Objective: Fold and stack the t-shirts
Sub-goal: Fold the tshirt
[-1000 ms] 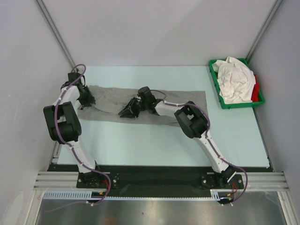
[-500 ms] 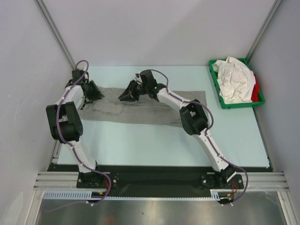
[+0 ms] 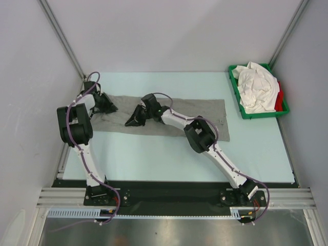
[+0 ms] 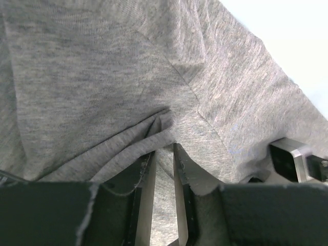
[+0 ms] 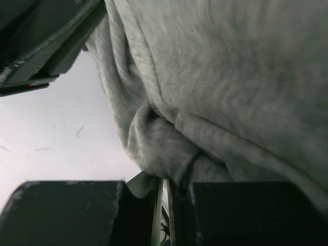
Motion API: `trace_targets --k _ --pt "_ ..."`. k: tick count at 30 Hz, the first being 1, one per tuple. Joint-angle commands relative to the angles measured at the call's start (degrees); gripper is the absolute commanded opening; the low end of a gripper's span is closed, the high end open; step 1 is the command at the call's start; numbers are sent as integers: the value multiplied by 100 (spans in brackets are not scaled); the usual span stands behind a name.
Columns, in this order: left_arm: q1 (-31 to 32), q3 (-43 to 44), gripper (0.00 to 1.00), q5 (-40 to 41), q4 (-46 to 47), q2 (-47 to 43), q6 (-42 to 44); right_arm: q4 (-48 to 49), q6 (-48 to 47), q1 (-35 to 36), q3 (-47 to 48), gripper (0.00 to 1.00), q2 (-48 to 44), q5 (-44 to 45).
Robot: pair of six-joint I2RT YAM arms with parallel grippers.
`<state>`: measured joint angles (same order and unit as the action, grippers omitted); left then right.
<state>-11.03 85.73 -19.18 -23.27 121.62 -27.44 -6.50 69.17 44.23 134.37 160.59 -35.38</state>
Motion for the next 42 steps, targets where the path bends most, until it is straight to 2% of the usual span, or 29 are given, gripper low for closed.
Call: trace_targets --k 1,5,8,11,12,14,16,17,19,22,23,24,28,30,34,38,42 --pt "-66 180 26 178 200 230 2 -351 -254 -300 -278 12 -142 497" --pt "-154 347 26 406 156 318 247 -562 -641 -415 -613 15 -467 278" --pt "-259 576 27 345 24 161 222 -868 -860 -468 -342 22 -678 -441" --pt "-277 585 39 423 -72 -515 248 -1081 -913 -494 -148 29 -1168 -986" --pt "-277 567 48 476 -125 -691 248 -1186 -1018 -538 -113 32 -1362 -1076" --pt "-277 524 54 607 -370 -1260 231 -1928 -1717 -625 -164 42 -2010 -1129" --pt "-286 182 67 696 -424 -1683 169 -2441 -2265 -853 -366 50 -2452 -1033" --pt "-277 15 69 740 -450 -2077 117 -2887 -2815 -967 -715 53 -2724 -1007" --pt "-277 -626 71 924 -459 -2510 37 -3312 -3328 -1274 -1156 61 -3462 -656" --pt "-338 -1610 72 951 -459 -3240 -199 -3805 -4225 -1626 -2280 66 -4411 -85" --pt "-443 -1873 72 899 -372 -3433 -400 -3867 -4375 -1845 -2605 68 -4649 247" --pt "-505 -2416 72 742 -285 -3731 -489 -3841 -4568 -2004 -3400 68 -5156 364" --pt "-918 -3404 75 583 -3 -4338 -806 -3446 -4552 -2830 -5390 70 -6325 400" --pt "-1234 -3842 79 503 190 -4489 -1008 -3305 -4605 -3339 -6320 71 -6697 339" --pt "-1516 -4310 81 467 542 -4595 -1184 -3130 -4483 -4079 -7491 74 -7445 242" --pt "-1543 -4591 81 678 1155 -4263 -1456 -2980 -4237 -4633 -8249 74 -8078 417" --pt "-1604 -4645 79 784 1473 -3866 -1808 -3023 -4131 -4985 -8532 74 -8202 680"
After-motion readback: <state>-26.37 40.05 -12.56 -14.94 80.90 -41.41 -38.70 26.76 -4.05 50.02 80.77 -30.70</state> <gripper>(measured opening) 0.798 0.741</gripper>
